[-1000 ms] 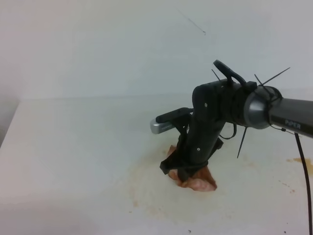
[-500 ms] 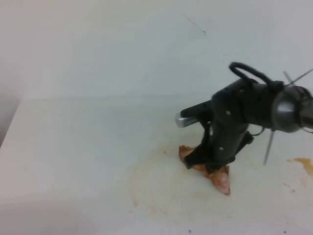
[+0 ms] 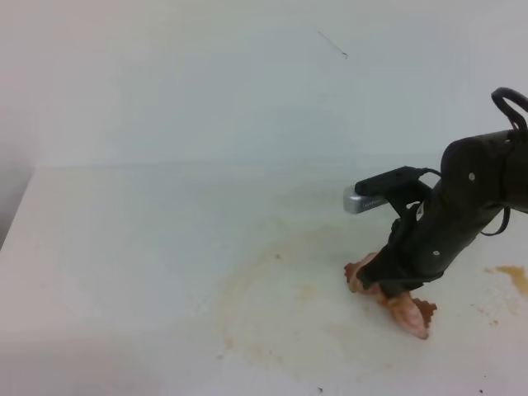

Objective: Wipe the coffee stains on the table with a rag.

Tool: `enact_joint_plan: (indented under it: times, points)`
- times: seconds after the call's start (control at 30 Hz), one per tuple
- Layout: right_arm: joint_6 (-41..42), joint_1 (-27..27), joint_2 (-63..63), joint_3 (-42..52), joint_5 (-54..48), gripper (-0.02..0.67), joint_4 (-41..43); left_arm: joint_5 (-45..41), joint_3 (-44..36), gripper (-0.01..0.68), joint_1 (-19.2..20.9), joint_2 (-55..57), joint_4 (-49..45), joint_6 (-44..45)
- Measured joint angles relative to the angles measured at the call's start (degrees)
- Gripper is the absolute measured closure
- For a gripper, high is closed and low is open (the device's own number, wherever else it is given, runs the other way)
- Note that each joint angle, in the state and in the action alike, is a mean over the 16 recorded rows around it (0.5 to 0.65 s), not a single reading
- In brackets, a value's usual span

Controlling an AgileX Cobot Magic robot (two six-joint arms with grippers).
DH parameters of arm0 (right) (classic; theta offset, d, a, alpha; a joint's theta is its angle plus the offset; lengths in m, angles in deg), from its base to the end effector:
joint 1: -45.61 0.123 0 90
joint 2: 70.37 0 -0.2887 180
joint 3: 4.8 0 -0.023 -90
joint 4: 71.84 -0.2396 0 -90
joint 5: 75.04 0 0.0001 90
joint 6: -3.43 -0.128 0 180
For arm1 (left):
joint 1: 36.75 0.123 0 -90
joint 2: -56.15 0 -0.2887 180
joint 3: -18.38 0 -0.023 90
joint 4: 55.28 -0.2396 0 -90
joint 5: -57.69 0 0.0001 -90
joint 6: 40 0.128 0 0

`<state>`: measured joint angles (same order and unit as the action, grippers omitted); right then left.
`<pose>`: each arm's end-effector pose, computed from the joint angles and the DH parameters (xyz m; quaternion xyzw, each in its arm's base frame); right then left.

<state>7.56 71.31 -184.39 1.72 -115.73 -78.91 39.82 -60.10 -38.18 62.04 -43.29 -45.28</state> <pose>0.3352 0.1727 0.1641 -0.2152 0.9617 0.0769 0.1510 0.0738 -0.0100 0.1726 -0.0832 0.7718 -0.1237 0.6181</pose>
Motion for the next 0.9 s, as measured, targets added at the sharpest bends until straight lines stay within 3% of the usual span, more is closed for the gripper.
enact_joint_plan:
  times: [0.17,0.6,0.77,0.9]
  points:
    - [3.4,-0.1,0.2,-0.2,0.3,0.558,-2.2,0.0,0.3,0.674,0.0,0.0,0.0,0.0]
    - [2.9,-0.1,5.4,-2.6,0.8,0.276,0.0,0.0,0.4,0.673,0.0,0.0,0.0,0.0]
    - [1.2,-0.1,10.4,-3.6,-0.4,0.308,3.5,-0.1,0.3,0.673,0.0,0.0,0.0,0.0]
    - [-0.4,-0.1,14.8,-3.9,-2.4,0.404,6.4,-0.1,0.3,0.673,0.0,0.0,0.0,0.0]
